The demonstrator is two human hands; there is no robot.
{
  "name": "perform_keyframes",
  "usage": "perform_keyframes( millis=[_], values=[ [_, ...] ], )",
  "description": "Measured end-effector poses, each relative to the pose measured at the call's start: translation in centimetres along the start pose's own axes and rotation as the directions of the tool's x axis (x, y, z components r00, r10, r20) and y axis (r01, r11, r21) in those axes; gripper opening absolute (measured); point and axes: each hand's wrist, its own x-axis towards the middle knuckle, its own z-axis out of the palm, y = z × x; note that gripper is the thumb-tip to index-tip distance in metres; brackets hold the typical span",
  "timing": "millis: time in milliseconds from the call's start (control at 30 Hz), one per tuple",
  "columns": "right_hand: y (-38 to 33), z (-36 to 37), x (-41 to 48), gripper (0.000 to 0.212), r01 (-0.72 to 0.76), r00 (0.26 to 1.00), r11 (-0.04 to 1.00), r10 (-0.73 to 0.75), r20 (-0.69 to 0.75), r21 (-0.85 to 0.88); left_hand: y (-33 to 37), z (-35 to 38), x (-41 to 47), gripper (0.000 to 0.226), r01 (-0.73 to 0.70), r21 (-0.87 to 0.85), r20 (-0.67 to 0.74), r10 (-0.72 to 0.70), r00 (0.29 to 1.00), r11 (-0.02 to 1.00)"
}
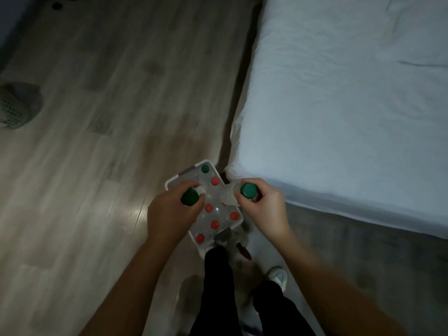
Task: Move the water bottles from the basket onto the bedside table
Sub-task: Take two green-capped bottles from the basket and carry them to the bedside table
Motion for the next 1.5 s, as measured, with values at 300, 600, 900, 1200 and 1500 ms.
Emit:
perform_keyframes(
  millis=[300,600,900,1200,1500],
  values=[
    [6.2,-13.6,-14.2,0.022,-0.161,0.914,0.984,0.179,-0.365,0.080,9.2,5.1,-10.4,0.020,-0.161,-0.023,0.222,0.162,0.961,0.987],
    [16.6,-25.7,-30.0,0.021,-0.277,0.792,0.956,0.281,-0.542,0.091,19.8,15.4,-22.5,0.017,-0.412,-0.044,0.397,0.394,0.829,0.910],
    [23.9,-34.6,-42.3,0.020,-0.347,0.558,0.892,0.446,-0.700,0.291,29.6,25.4,-32.5,0.024,-0.544,-0.150,0.526,0.533,0.663,0.825],
    [27.5,-41.6,-47.0,0.018,-0.285,0.284,0.829,0.553,-0.783,0.482,40.2,33.4,-36.2,0.011,-0.672,-0.275,0.639,0.653,0.407,0.687],
    [34.8,-51.3,-47.1,0.022,-0.337,0.112,0.759,0.620,-0.777,0.557,51.5,46.5,-37.2,0.017,-0.765,-0.343,0.705,0.687,0.174,0.545]
  ],
)
